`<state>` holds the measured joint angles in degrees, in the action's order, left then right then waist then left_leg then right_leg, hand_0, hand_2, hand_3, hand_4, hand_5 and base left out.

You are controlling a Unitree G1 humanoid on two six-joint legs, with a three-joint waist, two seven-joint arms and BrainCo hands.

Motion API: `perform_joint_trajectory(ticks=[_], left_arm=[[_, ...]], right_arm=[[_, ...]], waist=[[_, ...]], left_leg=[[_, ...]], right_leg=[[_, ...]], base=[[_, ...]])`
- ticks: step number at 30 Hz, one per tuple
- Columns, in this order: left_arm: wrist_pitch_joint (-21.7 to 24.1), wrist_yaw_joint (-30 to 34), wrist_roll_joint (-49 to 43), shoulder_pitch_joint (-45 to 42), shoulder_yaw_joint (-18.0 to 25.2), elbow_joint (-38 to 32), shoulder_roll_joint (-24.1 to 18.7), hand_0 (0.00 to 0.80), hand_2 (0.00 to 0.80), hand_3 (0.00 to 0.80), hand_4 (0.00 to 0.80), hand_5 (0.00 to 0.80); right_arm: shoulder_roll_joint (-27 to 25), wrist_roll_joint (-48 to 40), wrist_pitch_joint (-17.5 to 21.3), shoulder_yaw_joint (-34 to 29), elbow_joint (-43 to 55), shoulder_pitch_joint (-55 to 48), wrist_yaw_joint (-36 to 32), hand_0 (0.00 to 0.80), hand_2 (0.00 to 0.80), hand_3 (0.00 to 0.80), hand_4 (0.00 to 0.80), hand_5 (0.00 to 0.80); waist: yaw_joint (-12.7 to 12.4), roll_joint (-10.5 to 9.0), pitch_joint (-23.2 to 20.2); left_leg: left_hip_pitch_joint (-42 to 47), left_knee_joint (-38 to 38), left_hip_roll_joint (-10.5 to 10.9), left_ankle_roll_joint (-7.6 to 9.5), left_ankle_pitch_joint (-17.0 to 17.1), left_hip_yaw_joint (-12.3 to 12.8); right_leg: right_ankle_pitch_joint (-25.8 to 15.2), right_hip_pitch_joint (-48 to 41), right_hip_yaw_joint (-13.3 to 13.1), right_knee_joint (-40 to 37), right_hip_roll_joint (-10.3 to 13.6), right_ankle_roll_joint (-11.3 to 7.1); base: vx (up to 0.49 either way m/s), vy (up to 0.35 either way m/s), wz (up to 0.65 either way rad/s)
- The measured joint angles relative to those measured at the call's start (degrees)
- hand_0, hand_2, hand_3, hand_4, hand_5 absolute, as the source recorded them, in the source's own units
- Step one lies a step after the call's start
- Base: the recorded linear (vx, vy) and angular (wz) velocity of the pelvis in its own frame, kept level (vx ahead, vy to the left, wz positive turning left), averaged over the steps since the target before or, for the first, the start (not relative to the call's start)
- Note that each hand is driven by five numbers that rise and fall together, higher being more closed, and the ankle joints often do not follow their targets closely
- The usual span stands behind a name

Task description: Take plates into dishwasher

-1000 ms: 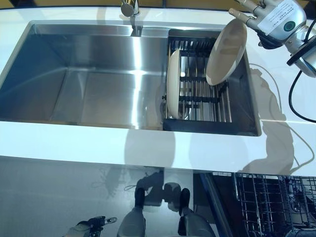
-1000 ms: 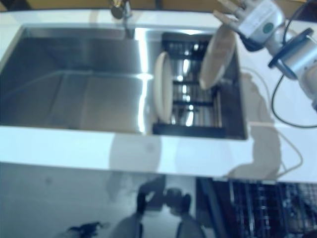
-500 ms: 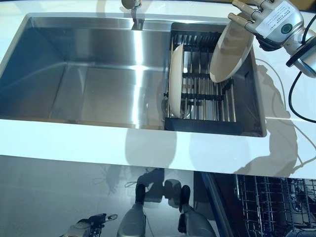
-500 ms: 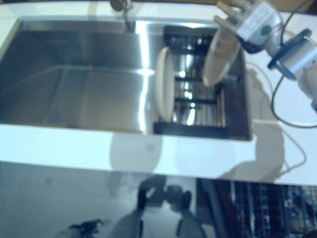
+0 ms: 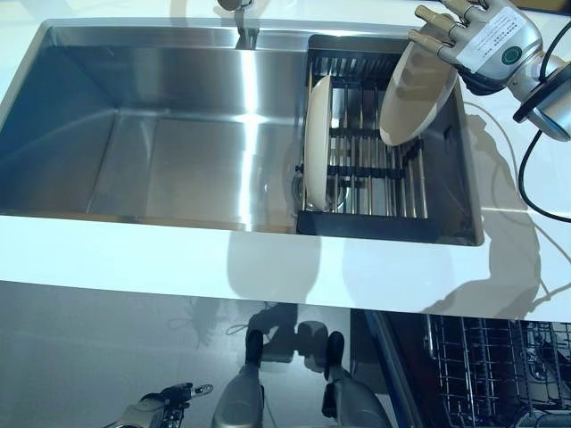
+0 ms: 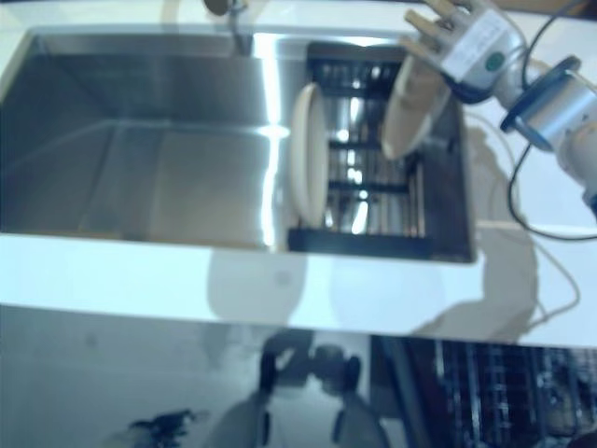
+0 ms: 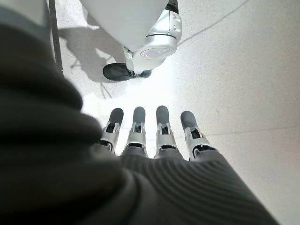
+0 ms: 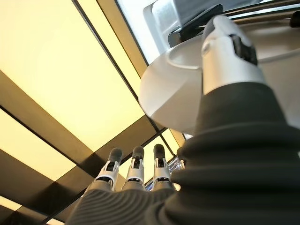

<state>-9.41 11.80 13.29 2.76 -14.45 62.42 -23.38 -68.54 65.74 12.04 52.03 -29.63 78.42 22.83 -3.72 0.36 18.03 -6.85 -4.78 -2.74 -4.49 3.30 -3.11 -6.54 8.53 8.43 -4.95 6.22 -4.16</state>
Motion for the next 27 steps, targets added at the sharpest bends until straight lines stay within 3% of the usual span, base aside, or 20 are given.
perform_joint_trajectory(ticks=[26, 27], left_arm=[[0.0, 0.6, 1.6, 1.0, 0.0, -0.4, 0.0, 0.0, 0.0, 0.0, 0.0, 0.0], [0.0, 0.6, 1.8, 1.0, 0.0, -0.4, 0.0, 0.0, 0.0, 0.0, 0.0, 0.0]], right_arm=[[0.4, 4.0, 1.8, 0.5, 0.2, 0.0, -6.3, 0.0, 0.0, 0.0, 0.0, 0.0], [0.4, 4.5, 1.8, 0.5, 0.2, 0.0, -7.4, 0.489, 0.489, 0.489, 0.489, 0.489]], waist=[[0.0, 0.43, 0.7], [0.0, 0.37, 0.9]], left_leg=[[-0.7, 0.0, 0.0, 0.01, 0.0, 0.0], [-0.7, 0.0, 0.0, 0.01, 0.0, 0.0]], right_leg=[[0.0, 0.7, 0.0, 0.0, 0.0, 0.0], [0.0, 0.7, 0.0, 0.0, 0.0, 0.0]], base=[[0.0, 0.0, 0.0], [0.0, 0.0, 0.0]])
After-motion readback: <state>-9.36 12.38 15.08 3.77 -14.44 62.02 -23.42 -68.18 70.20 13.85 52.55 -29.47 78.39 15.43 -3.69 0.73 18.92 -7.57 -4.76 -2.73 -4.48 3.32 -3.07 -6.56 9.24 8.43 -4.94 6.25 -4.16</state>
